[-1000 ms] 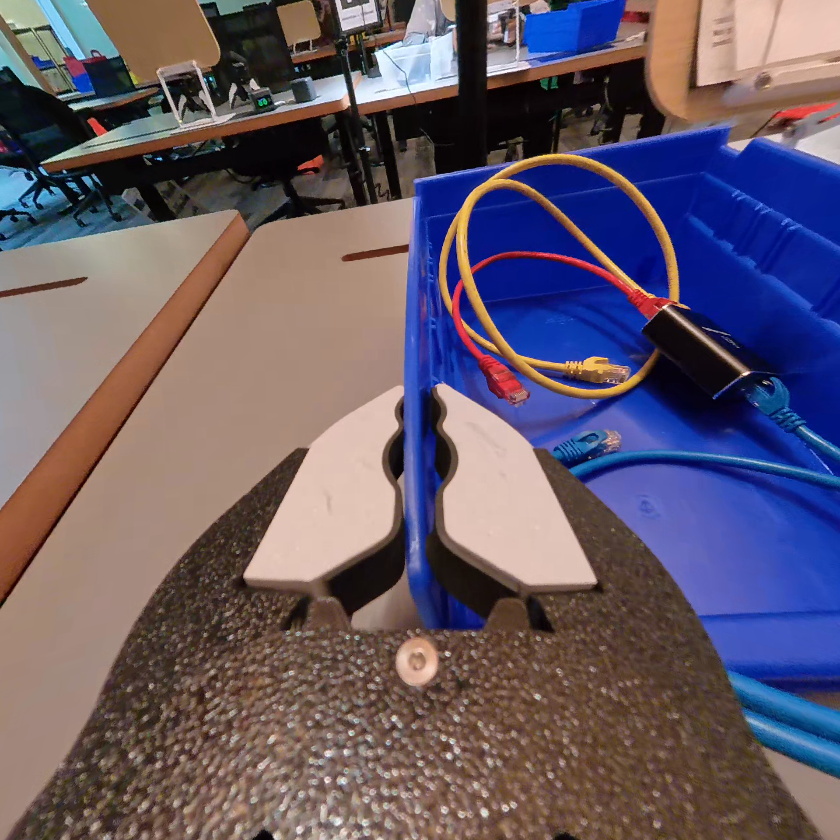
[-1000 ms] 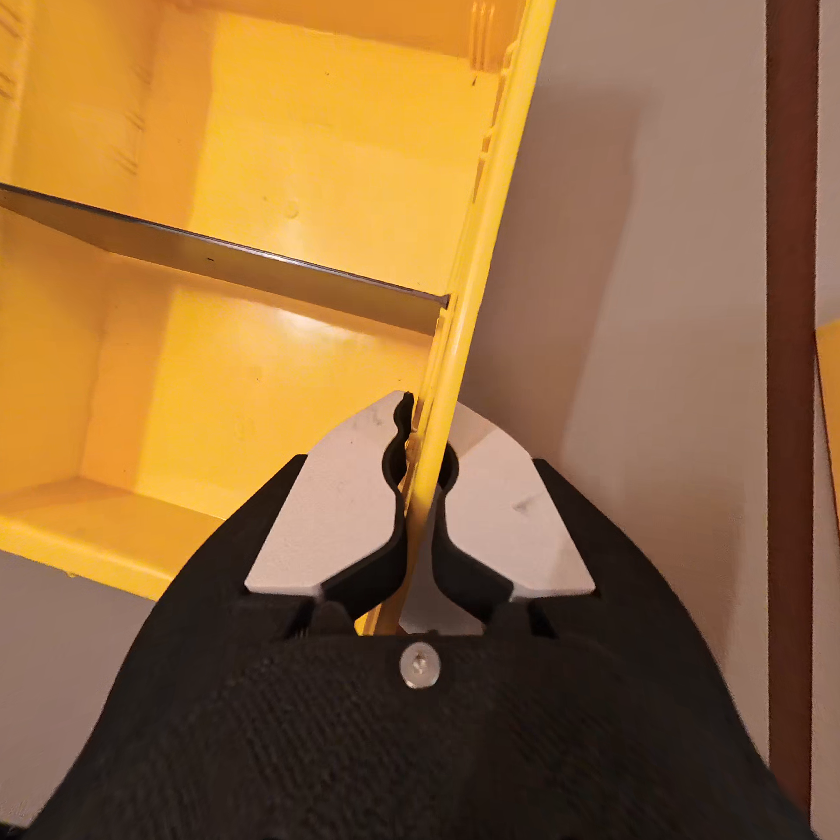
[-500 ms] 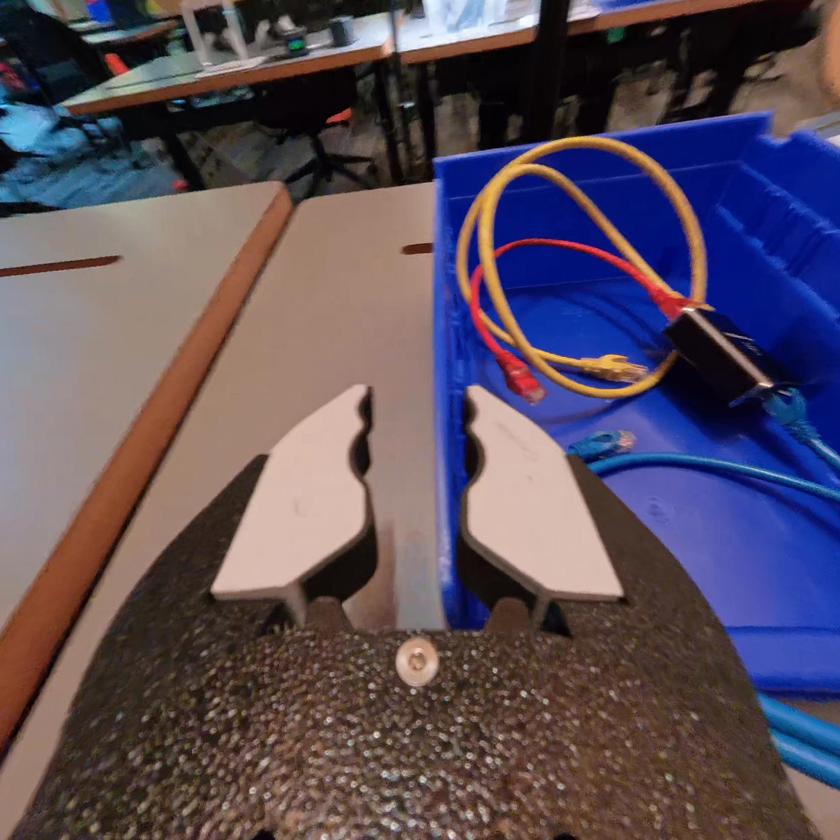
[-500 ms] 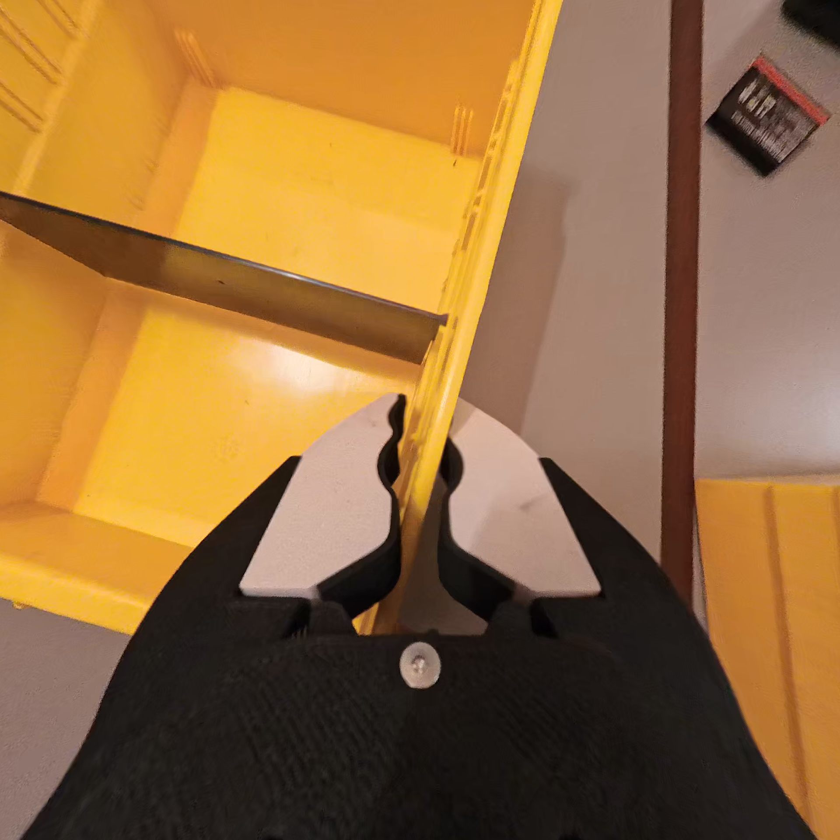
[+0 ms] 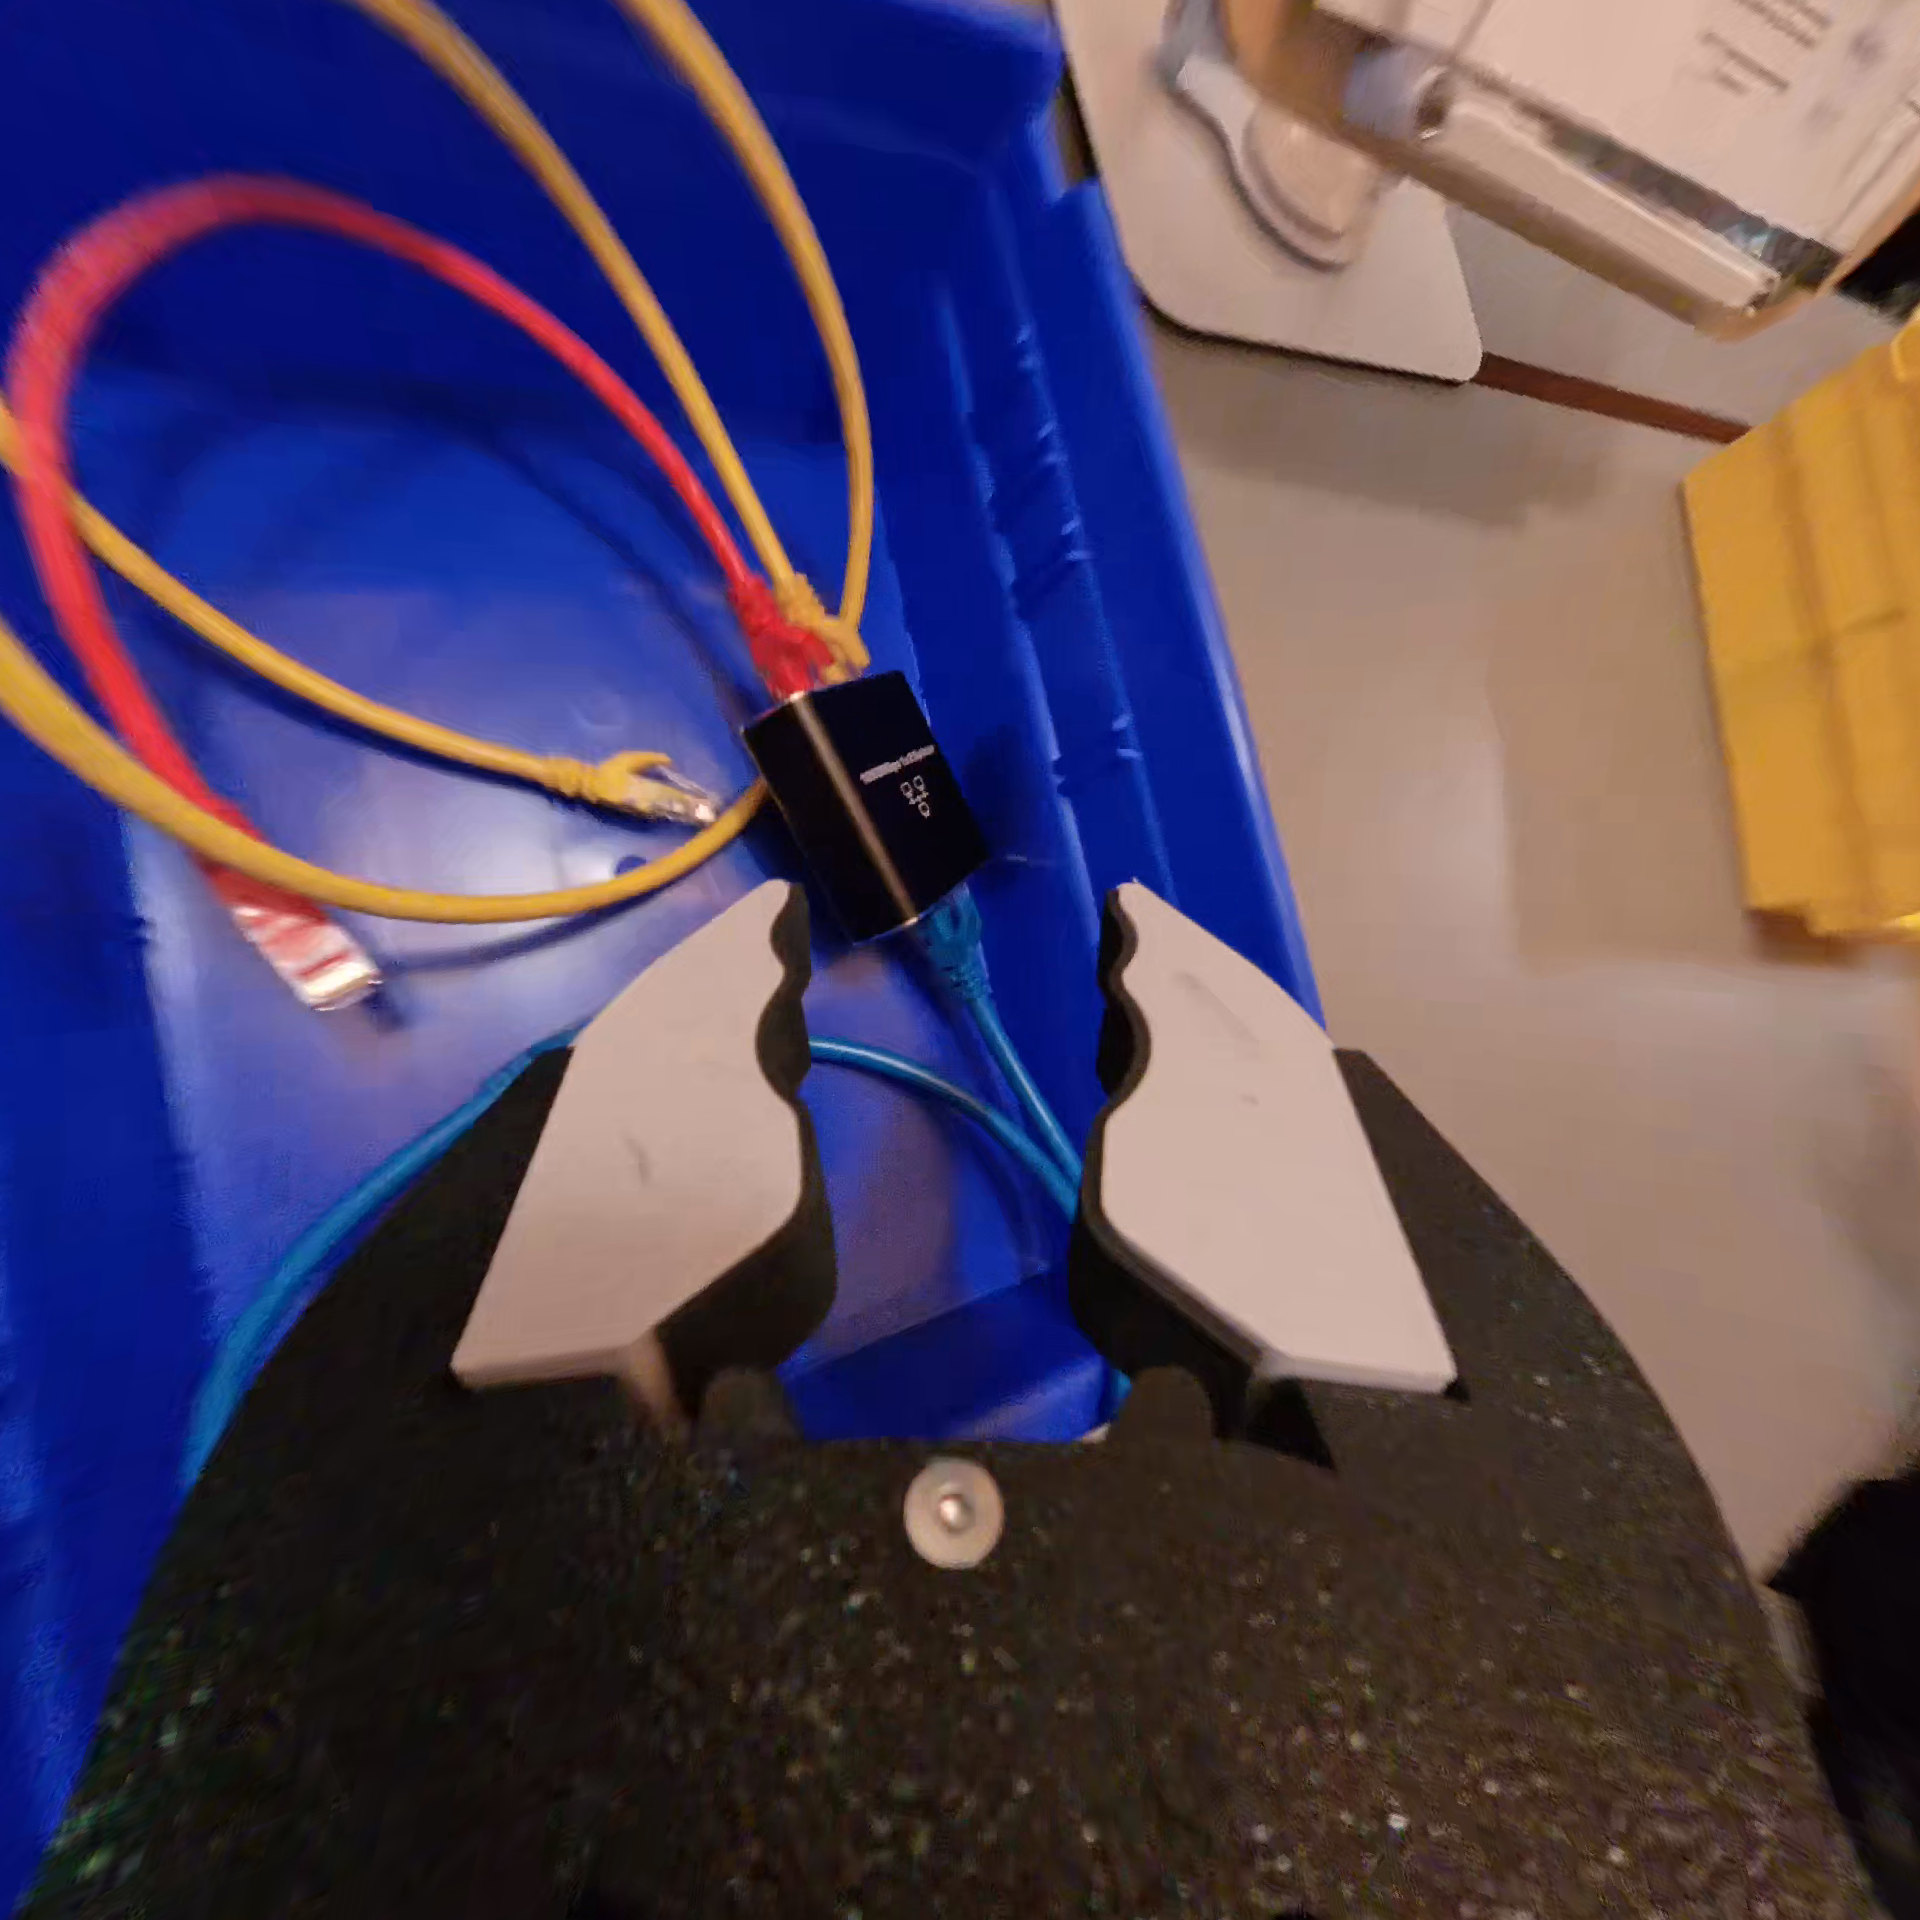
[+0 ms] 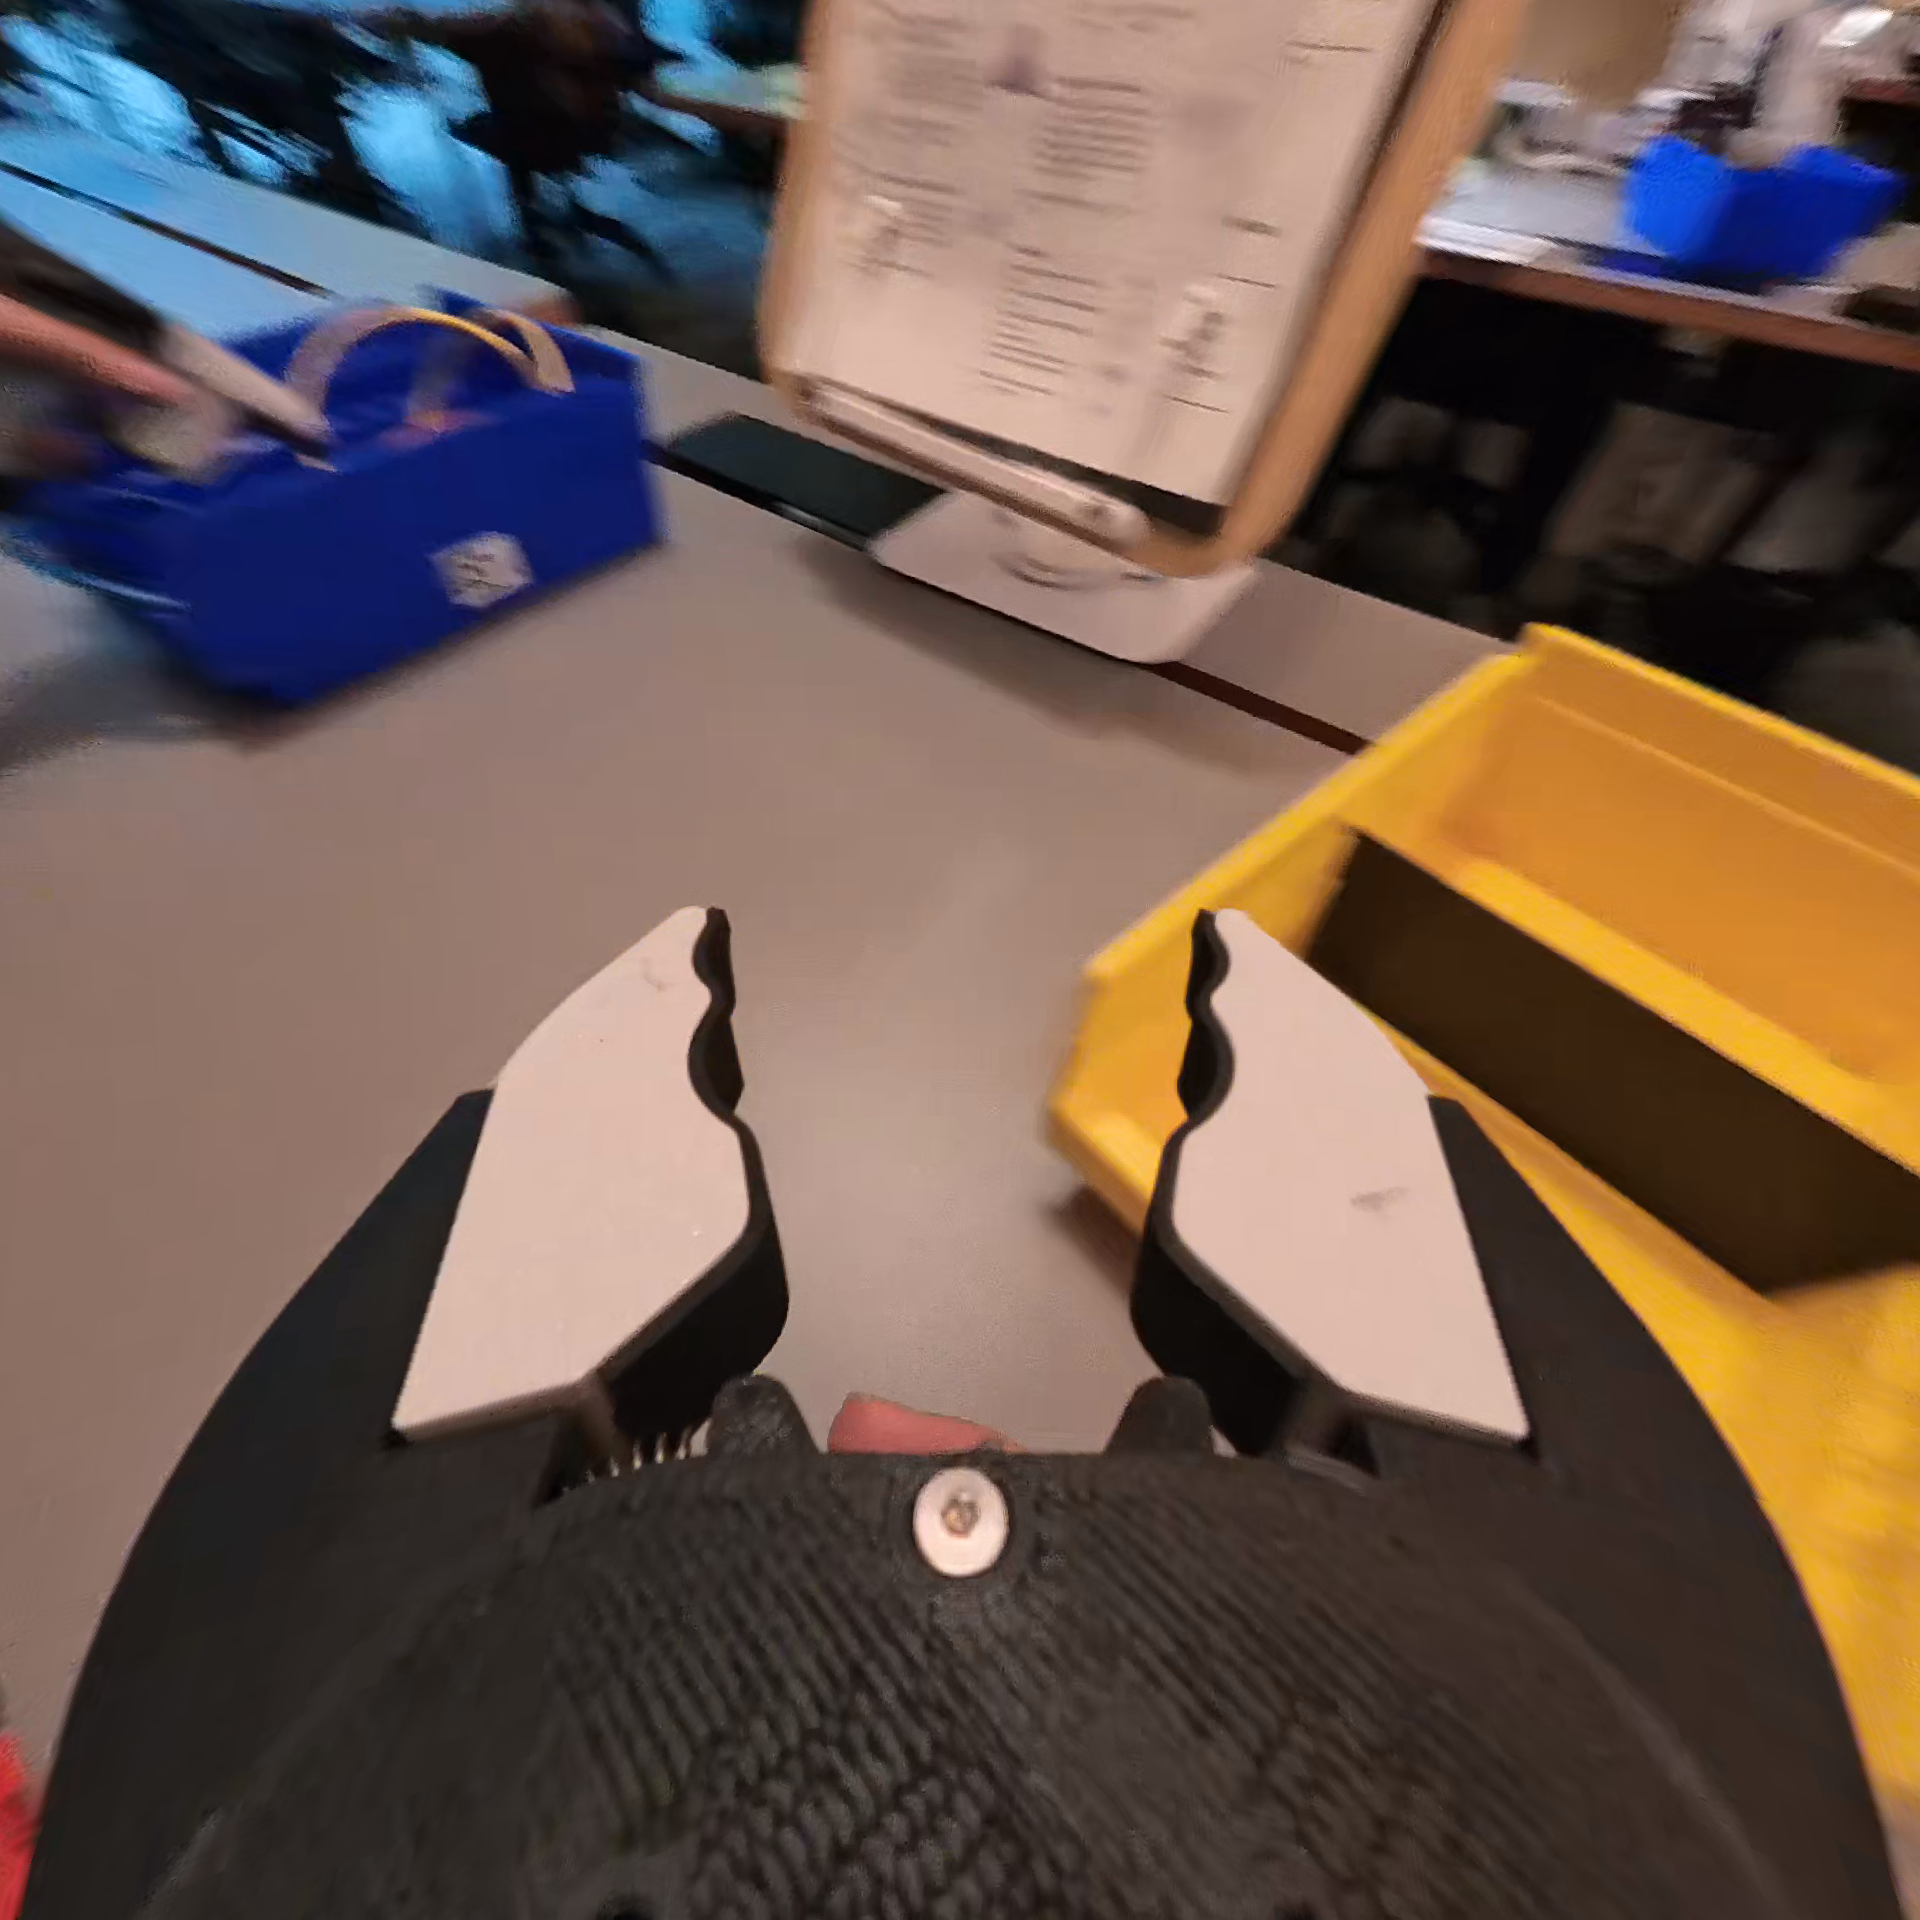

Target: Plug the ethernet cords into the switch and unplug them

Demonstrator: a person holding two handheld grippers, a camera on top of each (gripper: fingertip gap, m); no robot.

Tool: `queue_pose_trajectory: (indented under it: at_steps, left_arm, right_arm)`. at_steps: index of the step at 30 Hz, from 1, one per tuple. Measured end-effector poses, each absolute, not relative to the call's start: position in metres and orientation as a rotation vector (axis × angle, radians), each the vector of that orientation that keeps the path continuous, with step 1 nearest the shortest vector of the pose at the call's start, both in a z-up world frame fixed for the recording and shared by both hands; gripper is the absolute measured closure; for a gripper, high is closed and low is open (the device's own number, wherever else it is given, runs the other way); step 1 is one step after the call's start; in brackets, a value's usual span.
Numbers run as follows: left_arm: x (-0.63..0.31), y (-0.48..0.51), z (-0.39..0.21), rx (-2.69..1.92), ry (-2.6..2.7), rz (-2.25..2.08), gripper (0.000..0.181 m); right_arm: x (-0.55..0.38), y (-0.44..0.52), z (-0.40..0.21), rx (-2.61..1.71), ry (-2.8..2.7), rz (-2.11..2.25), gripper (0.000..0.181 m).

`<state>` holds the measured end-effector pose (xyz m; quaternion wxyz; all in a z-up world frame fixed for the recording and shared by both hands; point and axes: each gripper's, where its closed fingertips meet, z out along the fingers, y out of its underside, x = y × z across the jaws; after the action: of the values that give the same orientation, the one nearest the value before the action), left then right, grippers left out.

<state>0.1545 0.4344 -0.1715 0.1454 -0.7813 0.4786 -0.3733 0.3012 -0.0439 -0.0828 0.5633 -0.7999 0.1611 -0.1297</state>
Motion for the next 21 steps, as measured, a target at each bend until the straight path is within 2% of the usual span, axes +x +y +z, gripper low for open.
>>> queue_pose_trajectory:
  at_steps: [3, 8, 11, 12, 16, 21]
  left_arm:
    - [0.164, 0.436, -0.202, -2.482, 1.298, -1.178, 0.128]
    - [0.179, 0.423, -0.222, -2.602, 1.22, -1.336, 0.132]
    - [0.182, 0.427, -0.225, -2.591, 1.156, -1.36, 0.154]
    - [0.183, 0.427, -0.217, -2.548, 1.14, -1.409, 0.155]
    - [0.179, 0.43, -0.155, -2.237, 1.162, -1.507, 0.156]
    - [0.162, 0.401, 0.001, -1.784, 1.187, -1.737, 0.156]
  right_arm:
    - [0.267, -0.022, -0.092, -1.863, 0.274, -0.14, 0.098]
    - [0.27, -0.015, -0.101, -1.87, 0.346, -0.079, 0.1]
    - [0.258, -0.007, -0.103, -1.855, 0.315, -0.006, 0.104]
    - [0.257, -0.005, -0.104, -1.866, 0.316, -0.014, 0.104]
    - [0.249, -0.005, -0.106, -1.903, 0.261, -0.058, 0.105]
    - [0.242, 0.0, -0.091, -1.84, 0.228, -0.051, 0.106]
